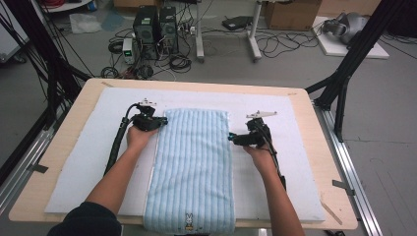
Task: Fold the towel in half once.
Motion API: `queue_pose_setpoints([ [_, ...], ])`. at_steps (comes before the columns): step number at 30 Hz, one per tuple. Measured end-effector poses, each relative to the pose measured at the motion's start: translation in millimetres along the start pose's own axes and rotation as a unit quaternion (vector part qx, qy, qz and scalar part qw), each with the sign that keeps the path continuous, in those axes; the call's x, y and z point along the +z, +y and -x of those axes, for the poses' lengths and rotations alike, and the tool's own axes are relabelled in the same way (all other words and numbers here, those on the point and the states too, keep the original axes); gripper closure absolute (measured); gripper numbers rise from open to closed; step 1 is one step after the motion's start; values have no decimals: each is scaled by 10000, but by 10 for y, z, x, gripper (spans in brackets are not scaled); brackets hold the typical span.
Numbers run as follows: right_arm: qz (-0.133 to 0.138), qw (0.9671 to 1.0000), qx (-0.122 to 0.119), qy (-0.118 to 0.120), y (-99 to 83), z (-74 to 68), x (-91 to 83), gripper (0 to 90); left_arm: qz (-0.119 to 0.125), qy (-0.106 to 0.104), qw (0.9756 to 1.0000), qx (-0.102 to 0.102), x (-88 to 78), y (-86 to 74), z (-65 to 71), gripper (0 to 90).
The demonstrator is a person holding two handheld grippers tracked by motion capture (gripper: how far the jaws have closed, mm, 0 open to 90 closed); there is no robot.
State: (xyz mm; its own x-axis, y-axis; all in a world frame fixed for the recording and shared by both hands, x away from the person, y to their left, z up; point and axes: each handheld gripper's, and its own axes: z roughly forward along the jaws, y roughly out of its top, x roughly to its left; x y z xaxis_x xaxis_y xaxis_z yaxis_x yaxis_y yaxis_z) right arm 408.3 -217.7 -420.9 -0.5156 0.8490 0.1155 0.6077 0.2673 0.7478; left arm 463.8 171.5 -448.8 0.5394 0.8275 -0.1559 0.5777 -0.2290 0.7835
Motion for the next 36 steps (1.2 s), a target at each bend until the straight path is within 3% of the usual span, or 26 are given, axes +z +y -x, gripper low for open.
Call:
queue_pose_setpoints([
  [5, -163, 9998, 120, -53, 133, 64, 296, 314, 89, -67, 9999, -73, -31, 16, -5, 865],
  [6, -163, 9998, 120, -53, 133, 64, 296, 314, 109, -66, 9999, -83, -34, 18, -2, 865],
  [7, -223, 9997, 78, -28, 177, 46, 379, 382, 136, -103, 9998, -100, -42, 20, -14, 865],
  [10, -204, 9998, 57, -16, 214, 13, 429, 452, 138, -127, 9998, -102, -47, 21, -26, 865],
  [16, -554, 9980, -42, -312, 281, -71, 603, 584, 180, -184, 9996, -149, -47, 17, -34, 865],
  [18, -536, 9979, -45, -351, 287, -77, 609, 612, 177, -192, 9995, -160, -47, 19, -40, 865],
  [19, -546, 9978, -77, -360, 296, -79, 615, 665, 188, -185, 9995, -179, -47, 21, -46, 865],
  [20, -621, 9974, -204, -302, 318, -82, 618, 843, 254, -200, 9991, -268, -52, 32, -64, 866],
  [21, -648, 9971, -277, -295, 335, -97, 626, 860, 254, -200, 9991, -268, -52, 32, -64, 867],
  [23, -548, 9954, -589, -510, 365, -117, 627, 868, 503, -204, 9976, -428, -87, 91, -85, 866],
  [24, -392, 9965, -495, -539, 379, -96, 608, 868, 503, -204, 9976, -428, -87, 91, -85, 867],
  [25, -392, 9965, -495, -539, 379, -96, 608, 868, 624, -223, 9967, -476, -114, 118, -90, 867],
  [26, -214, 9979, -344, -509, 391, -66, 580, 868, 744, -255, 9956, -518, -139, 140, -94, 868],
  [28, 70, 9993, -130, -355, 401, -30, 505, 867, 865, -323, 9944, -515, -190, 169, -99, 868],
  [31, 79, 9992, -202, -325, 408, -48, 472, 867, 872, -409, 9944, -443, -239, 178, -93, 867],
  [36, 143, 9996, -223, -41, 431, -116, 356, 867, 949, -570, 9933, -340, -348, 165, -58, 867],
])
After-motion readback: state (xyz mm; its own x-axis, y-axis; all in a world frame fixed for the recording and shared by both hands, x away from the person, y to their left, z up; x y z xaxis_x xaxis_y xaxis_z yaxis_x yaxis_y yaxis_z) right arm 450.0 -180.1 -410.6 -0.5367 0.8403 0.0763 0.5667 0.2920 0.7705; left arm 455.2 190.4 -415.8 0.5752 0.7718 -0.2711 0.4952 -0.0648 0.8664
